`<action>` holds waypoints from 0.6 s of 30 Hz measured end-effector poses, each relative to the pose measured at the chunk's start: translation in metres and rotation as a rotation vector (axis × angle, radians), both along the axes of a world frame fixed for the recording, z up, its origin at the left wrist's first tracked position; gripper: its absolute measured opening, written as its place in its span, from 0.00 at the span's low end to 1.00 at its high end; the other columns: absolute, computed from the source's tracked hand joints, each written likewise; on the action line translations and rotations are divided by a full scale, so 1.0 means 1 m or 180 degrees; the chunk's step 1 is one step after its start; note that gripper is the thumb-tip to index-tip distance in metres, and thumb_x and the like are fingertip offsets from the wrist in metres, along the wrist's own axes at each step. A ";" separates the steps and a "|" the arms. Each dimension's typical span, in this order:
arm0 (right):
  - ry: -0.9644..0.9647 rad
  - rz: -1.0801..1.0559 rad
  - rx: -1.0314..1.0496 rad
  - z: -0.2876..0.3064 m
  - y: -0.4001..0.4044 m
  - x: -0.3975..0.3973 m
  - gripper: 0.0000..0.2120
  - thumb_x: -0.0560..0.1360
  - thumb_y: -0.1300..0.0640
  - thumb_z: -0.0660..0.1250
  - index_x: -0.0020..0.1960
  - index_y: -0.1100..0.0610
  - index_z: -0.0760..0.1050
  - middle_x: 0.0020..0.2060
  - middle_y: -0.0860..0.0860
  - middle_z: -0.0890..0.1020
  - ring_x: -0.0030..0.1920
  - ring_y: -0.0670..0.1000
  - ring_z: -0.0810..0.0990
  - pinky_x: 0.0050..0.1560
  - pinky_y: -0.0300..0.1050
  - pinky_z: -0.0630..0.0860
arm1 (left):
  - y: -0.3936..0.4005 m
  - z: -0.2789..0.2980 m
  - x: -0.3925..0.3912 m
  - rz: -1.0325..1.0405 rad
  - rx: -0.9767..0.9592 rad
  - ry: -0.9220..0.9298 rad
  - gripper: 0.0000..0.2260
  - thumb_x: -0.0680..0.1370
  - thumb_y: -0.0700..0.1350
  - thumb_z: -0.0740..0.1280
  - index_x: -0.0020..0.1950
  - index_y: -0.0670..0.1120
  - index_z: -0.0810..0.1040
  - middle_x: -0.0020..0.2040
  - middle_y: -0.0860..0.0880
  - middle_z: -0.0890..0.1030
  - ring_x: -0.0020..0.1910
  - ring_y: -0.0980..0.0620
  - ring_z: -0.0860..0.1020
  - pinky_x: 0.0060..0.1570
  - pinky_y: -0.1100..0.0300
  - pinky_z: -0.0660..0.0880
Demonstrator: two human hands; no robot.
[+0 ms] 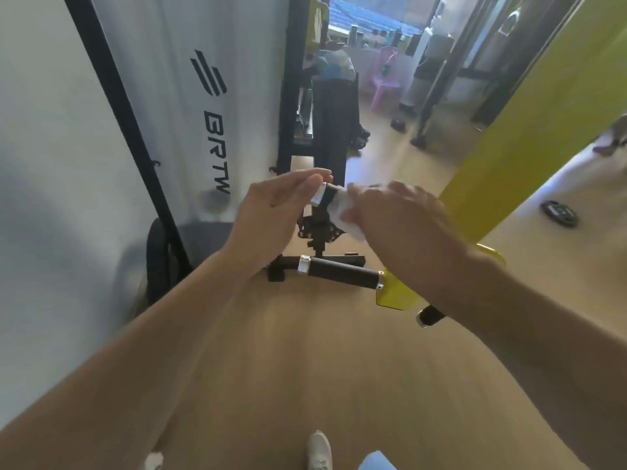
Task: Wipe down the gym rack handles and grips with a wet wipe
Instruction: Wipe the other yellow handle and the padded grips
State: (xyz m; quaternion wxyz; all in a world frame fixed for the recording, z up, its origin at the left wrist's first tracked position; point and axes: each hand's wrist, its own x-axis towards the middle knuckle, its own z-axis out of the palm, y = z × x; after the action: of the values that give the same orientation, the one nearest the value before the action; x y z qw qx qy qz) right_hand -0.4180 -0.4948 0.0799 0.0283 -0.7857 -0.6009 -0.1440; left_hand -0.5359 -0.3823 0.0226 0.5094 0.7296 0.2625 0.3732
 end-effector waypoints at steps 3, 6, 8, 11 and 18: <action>0.0146 0.0324 0.0338 -0.007 0.009 -0.006 0.11 0.79 0.57 0.66 0.61 0.55 0.78 0.43 0.48 0.85 0.38 0.54 0.84 0.35 0.40 0.72 | -0.004 0.002 -0.005 0.0025 0.0104 -0.0125 0.10 0.82 0.43 0.65 0.61 0.48 0.84 0.37 0.59 0.84 0.34 0.70 0.78 0.40 0.79 0.71; -0.0057 0.0118 -0.0096 -0.002 -0.003 -0.001 0.08 0.80 0.55 0.65 0.58 0.53 0.75 0.41 0.47 0.81 0.38 0.53 0.82 0.29 0.35 0.62 | -0.002 0.001 -0.008 0.0153 0.0385 0.0028 0.10 0.81 0.45 0.67 0.60 0.47 0.84 0.42 0.60 0.83 0.34 0.67 0.79 0.38 0.79 0.68; -0.0607 -0.0053 -0.0166 0.002 -0.018 0.003 0.03 0.74 0.61 0.67 0.48 0.56 0.77 0.33 0.51 0.80 0.30 0.55 0.80 0.30 0.36 0.60 | 0.001 0.004 -0.008 0.0145 0.0524 0.0248 0.09 0.81 0.47 0.67 0.58 0.50 0.85 0.45 0.61 0.83 0.37 0.69 0.79 0.37 0.80 0.69; -0.0928 0.0080 0.0379 -0.006 -0.021 0.004 0.05 0.67 0.67 0.64 0.37 0.62 0.77 0.24 0.55 0.77 0.22 0.55 0.78 0.28 0.41 0.69 | 0.000 0.007 -0.007 0.0192 0.0489 0.0334 0.09 0.80 0.50 0.67 0.57 0.54 0.85 0.49 0.61 0.84 0.37 0.65 0.79 0.36 0.78 0.71; -0.0218 0.0324 0.0541 -0.028 0.001 0.006 0.20 0.74 0.53 0.75 0.62 0.59 0.78 0.48 0.53 0.86 0.47 0.55 0.86 0.50 0.47 0.80 | -0.004 0.012 -0.008 0.0212 -0.0014 -0.0037 0.10 0.79 0.44 0.69 0.59 0.46 0.85 0.46 0.52 0.84 0.43 0.57 0.72 0.30 0.63 0.72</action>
State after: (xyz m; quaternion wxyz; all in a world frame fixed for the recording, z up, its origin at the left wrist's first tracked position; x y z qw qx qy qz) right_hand -0.4119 -0.4941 0.0518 0.0815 -0.7436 -0.6263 -0.2196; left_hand -0.5443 -0.3865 0.0350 0.4998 0.7172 0.2845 0.3936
